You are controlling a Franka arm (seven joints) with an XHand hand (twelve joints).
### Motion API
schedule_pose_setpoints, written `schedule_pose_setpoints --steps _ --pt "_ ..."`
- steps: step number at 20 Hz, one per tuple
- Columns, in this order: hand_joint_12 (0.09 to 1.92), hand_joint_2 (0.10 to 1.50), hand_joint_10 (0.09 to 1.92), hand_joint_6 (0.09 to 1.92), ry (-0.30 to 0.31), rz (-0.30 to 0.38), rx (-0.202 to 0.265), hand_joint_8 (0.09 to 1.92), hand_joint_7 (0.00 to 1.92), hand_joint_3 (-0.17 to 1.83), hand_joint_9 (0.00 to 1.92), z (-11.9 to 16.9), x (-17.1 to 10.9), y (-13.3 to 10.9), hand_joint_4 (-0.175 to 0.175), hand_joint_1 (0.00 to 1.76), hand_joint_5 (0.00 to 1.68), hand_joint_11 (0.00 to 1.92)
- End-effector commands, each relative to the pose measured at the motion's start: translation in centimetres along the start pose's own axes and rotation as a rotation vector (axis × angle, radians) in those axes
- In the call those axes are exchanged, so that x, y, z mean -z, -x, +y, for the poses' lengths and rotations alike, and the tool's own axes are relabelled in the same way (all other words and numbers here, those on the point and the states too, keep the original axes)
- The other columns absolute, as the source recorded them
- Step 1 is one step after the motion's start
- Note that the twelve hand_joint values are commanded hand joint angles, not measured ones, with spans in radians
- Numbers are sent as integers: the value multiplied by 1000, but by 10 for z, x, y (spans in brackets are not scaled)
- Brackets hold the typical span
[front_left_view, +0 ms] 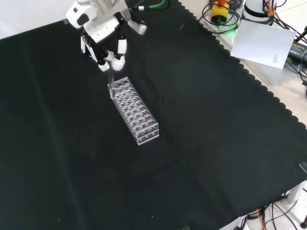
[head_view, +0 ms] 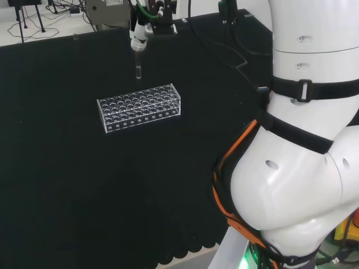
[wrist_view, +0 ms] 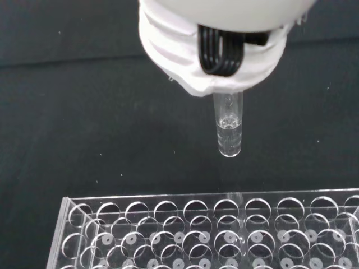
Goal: Shake the test tube.
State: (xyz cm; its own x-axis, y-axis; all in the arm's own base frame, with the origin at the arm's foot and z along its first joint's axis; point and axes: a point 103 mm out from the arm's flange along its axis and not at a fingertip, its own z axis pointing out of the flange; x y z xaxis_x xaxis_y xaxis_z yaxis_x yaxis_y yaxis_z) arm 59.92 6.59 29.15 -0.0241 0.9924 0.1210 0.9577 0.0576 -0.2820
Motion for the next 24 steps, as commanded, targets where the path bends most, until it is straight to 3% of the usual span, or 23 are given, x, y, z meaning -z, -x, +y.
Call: schedule_pose_setpoints --steps 1,8,18,24 --pt "1148 809 276 180 9 0 10 431 1731 242 1428 -10 11 4 -175 1427 1440 963" --pt "1147 811 276 183 21 9 28 431 1731 238 1428 -16 14 3 -175 1427 1438 963" --pt "1147 814 275 190 15 32 96 429 1733 233 1428 -30 18 -42 -175 1427 1435 964" --pt "1147 815 275 192 26 27 111 428 1734 231 1428 -30 23 -49 -175 1427 1434 965"
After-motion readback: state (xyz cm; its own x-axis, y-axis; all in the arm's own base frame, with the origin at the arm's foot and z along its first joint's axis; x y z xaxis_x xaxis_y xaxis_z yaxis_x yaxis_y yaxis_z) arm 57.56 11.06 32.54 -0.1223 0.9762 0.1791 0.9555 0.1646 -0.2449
